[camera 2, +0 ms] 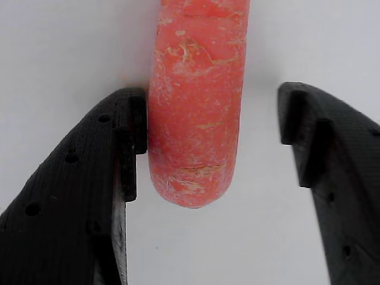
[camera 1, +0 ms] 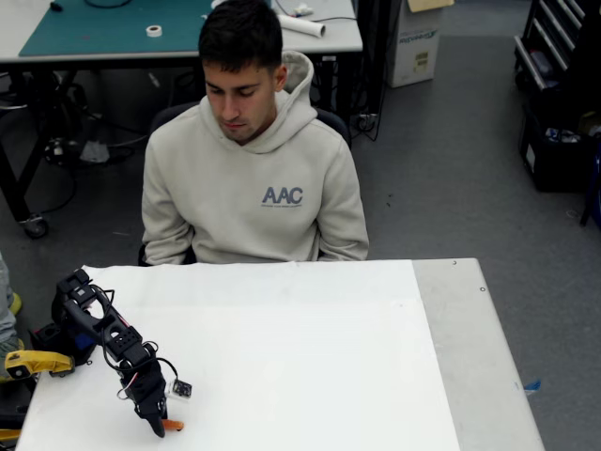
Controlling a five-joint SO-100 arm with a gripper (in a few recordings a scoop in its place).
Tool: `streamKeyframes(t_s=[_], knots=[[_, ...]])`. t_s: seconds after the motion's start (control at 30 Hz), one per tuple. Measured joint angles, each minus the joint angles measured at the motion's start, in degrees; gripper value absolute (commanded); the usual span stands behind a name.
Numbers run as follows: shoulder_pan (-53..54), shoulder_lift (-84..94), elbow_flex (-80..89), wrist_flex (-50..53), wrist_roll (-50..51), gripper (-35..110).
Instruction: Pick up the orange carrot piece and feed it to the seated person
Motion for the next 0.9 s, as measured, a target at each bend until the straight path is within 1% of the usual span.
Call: streamKeyframes(t_s=[0.1, 0.2, 0.67, 0.9], knots=[[0.00, 0.00, 0.00, 0.00, 0.00, -4], [0.00, 0.00, 0.00, 0.00, 0.00, -2], [-0.35, 0.18, -0.53, -0.18, 0.00, -2], [-3.34, -2.02, -7.38, -0.18, 0.00, -2]])
